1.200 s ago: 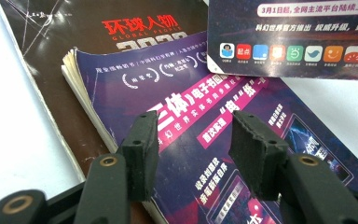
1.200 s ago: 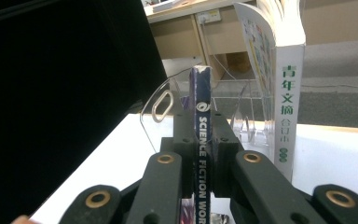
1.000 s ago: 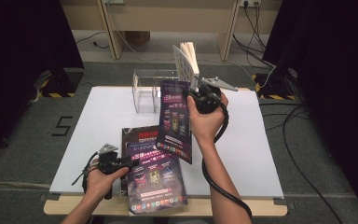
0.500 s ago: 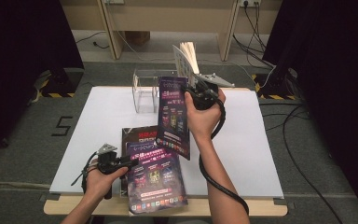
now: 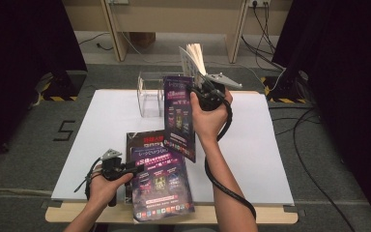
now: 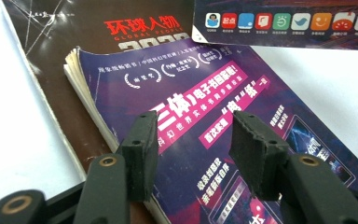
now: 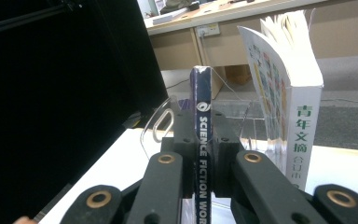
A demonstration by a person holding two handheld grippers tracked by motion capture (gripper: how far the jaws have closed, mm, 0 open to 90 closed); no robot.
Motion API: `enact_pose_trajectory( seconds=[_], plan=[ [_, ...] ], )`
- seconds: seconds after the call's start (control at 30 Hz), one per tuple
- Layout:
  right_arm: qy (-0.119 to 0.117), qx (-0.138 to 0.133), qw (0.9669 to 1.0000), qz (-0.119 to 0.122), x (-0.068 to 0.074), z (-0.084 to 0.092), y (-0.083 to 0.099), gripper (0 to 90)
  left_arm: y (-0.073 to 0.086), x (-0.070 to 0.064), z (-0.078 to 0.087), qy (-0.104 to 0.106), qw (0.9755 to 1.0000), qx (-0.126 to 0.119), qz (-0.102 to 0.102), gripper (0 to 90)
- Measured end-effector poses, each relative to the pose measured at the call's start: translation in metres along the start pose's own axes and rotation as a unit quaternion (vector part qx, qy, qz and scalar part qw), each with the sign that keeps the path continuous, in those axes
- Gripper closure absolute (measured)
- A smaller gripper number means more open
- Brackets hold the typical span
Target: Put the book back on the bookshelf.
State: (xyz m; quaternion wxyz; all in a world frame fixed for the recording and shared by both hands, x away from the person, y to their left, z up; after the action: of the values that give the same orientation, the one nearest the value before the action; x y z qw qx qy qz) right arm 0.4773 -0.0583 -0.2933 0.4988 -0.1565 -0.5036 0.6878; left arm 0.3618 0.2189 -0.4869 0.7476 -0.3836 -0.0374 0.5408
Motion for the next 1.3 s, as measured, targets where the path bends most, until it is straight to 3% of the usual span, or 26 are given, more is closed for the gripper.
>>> enact_pose_trajectory(
  seconds=[0.8,1.3],
  plan=[
    [0.016,-0.018,0.9997,0.007,-0.001,-0.011,-0.015,84.5,0.000,0.001,0.000,0.001,1.0000,0.000,0.002,51.1],
    [0.011,-0.026,0.9996,0.004,0.001,-0.020,-0.022,84.5,0.000,0.002,0.000,0.004,1.0000,-0.001,0.003,51.1]
  ],
)
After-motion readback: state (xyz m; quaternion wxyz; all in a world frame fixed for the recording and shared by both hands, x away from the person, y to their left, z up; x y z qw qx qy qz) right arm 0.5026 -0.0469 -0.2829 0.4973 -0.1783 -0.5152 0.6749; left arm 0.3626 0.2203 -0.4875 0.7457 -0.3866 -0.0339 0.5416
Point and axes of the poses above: each handheld gripper's, and its own axes: z roughly backward along the jaws, y roughly out of its underside, x roughly to its left, the point moved 2 cm from there along -z, roughly forward along the jaws, and after that the axes turned 11 degrees about x, right-handed, at the moved point
